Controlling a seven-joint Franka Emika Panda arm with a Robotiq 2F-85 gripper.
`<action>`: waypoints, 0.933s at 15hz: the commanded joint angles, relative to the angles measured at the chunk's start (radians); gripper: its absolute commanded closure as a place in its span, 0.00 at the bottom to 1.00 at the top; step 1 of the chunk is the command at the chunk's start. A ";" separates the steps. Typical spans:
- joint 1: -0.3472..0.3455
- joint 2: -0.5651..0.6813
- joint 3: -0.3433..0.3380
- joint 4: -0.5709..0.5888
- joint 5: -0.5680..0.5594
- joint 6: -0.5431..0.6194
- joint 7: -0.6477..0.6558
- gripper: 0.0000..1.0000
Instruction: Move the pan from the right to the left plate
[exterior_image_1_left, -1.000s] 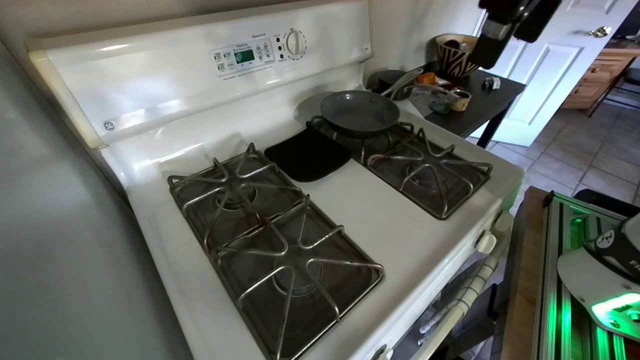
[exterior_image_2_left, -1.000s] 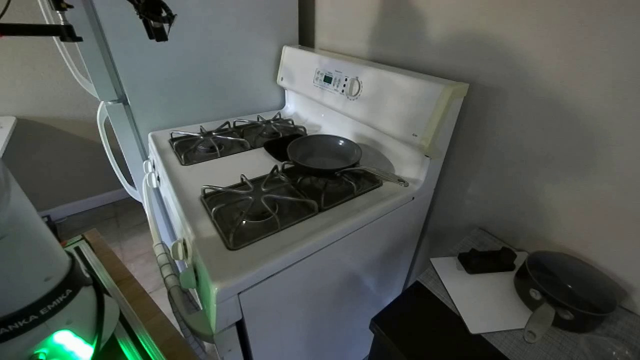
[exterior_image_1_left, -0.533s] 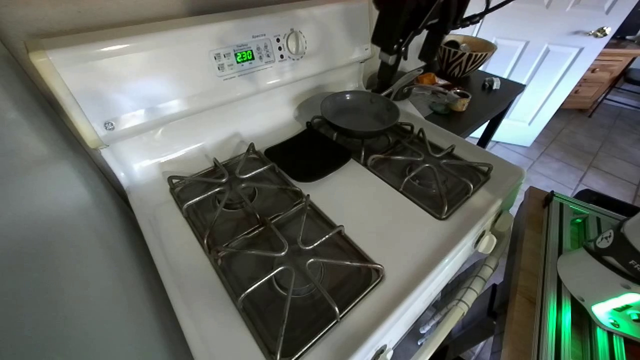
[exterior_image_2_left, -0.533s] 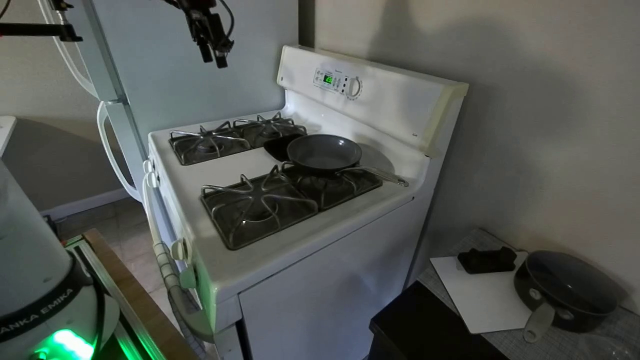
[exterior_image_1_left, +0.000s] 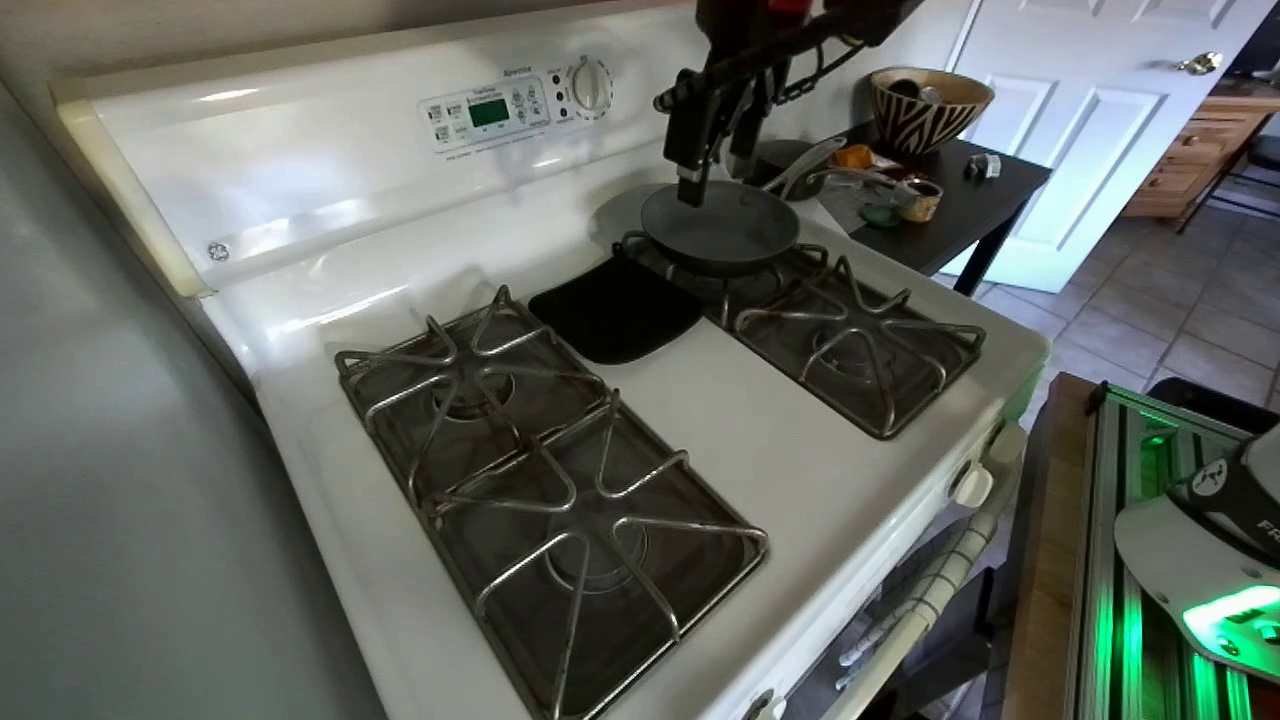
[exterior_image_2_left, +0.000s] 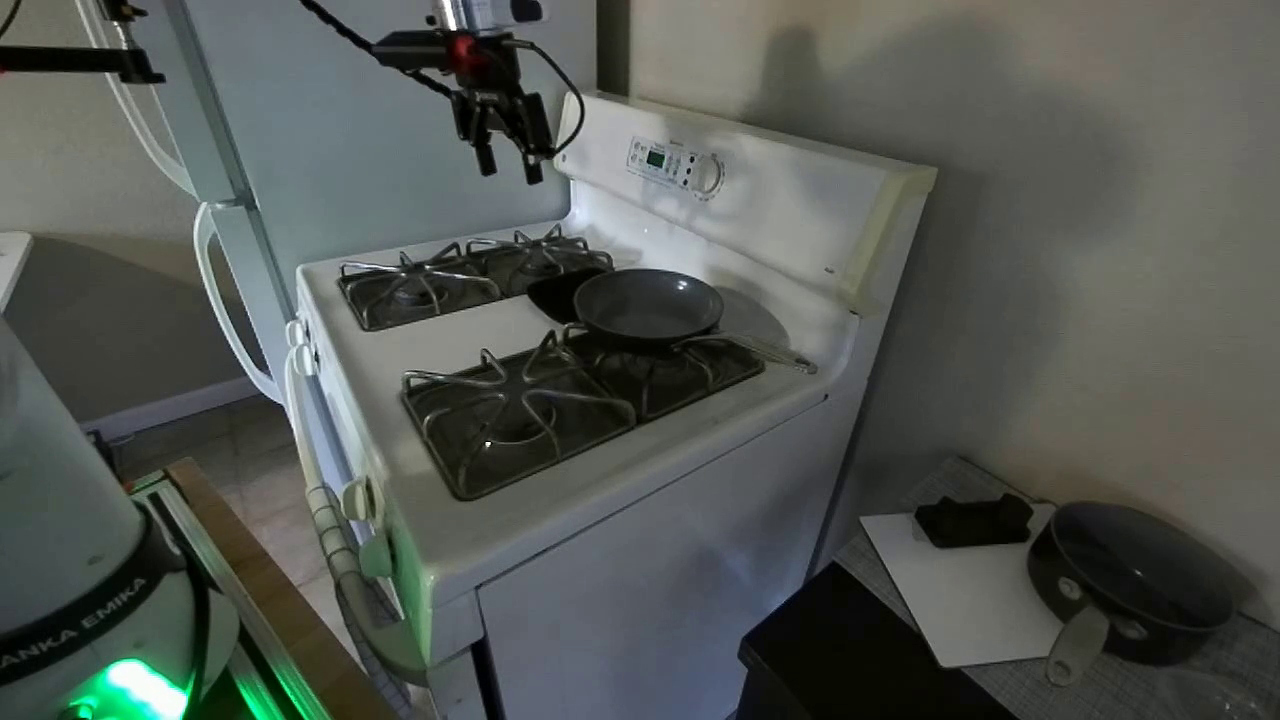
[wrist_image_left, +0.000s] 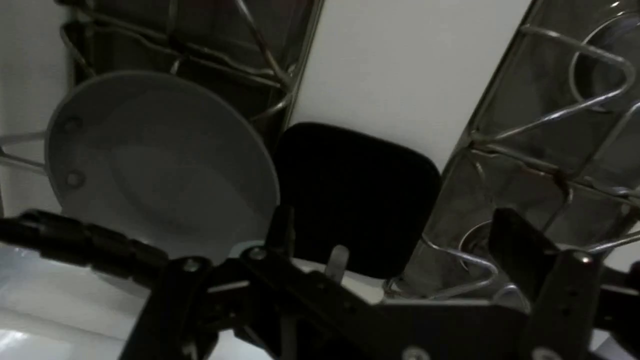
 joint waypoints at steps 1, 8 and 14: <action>0.009 0.122 -0.058 0.051 -0.059 0.153 -0.031 0.00; 0.021 0.165 -0.084 0.070 -0.090 0.155 0.035 0.00; 0.026 0.314 -0.132 0.136 -0.122 0.159 0.037 0.00</action>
